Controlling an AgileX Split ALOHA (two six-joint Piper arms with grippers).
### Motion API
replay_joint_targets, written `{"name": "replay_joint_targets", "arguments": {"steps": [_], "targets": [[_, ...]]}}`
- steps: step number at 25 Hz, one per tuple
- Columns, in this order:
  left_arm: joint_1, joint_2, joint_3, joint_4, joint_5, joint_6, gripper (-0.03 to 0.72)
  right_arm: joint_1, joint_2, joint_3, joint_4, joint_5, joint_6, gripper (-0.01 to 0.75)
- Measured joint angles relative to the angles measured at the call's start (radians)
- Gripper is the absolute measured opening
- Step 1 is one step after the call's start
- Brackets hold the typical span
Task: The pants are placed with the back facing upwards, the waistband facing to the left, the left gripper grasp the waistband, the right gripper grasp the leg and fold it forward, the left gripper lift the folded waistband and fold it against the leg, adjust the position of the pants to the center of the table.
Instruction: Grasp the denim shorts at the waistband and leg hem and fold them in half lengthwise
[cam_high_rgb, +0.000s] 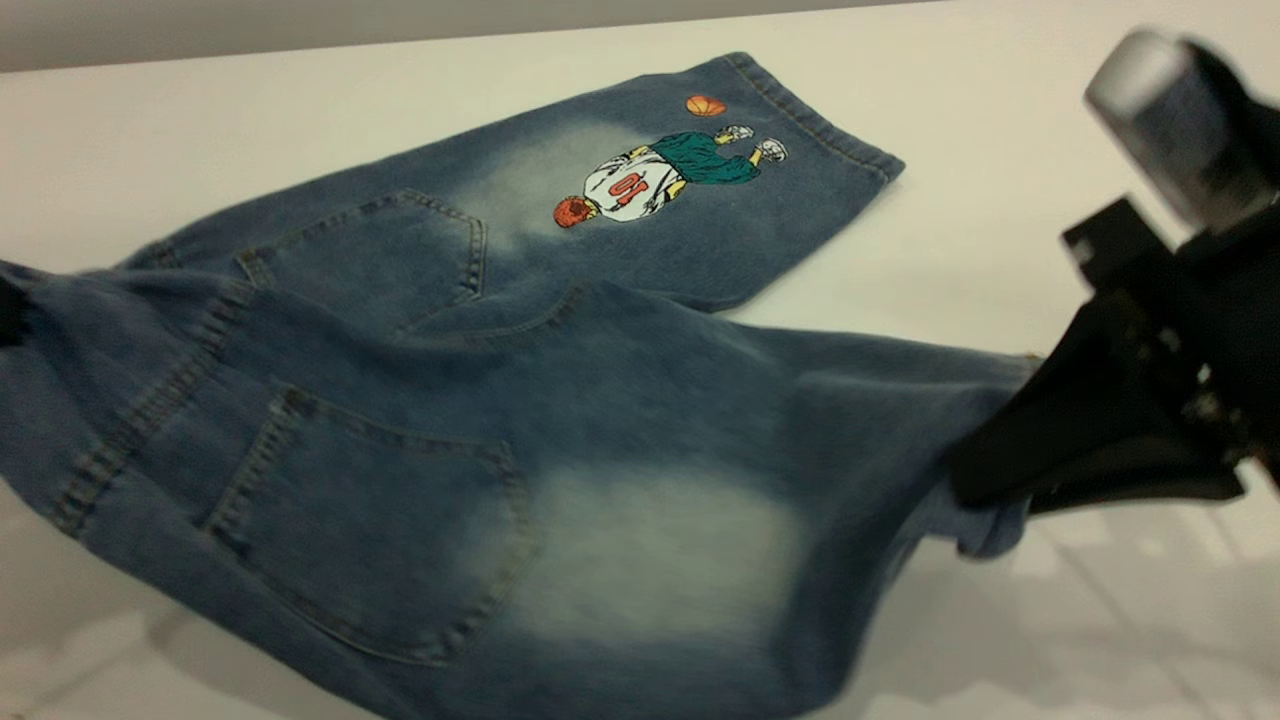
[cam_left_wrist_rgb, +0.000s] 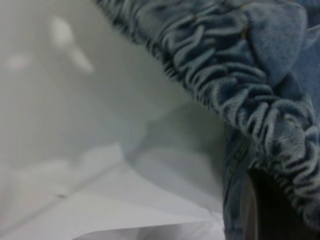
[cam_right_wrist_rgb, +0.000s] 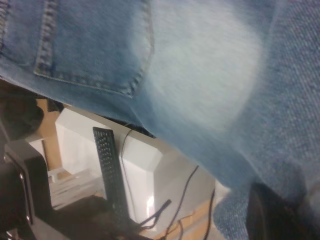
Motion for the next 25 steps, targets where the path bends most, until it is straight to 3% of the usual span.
{"name": "replay_joint_targets", "arguments": {"steps": [6,12,25], "targets": [[-0.026,-0.04,0.0,0.0,-0.028,-0.028,0.122,0.0,-0.135,-0.1,-0.109,0.003,0.162,0.011],[-0.026,-0.04,0.0,-0.044,-0.033,-0.037,0.122,0.0,-0.1,-0.281,-0.188,-0.01,0.295,0.012],[-0.026,-0.038,0.0,-0.42,-0.242,-0.04,0.122,0.0,0.147,-0.671,-0.198,0.029,0.428,0.013]]}}
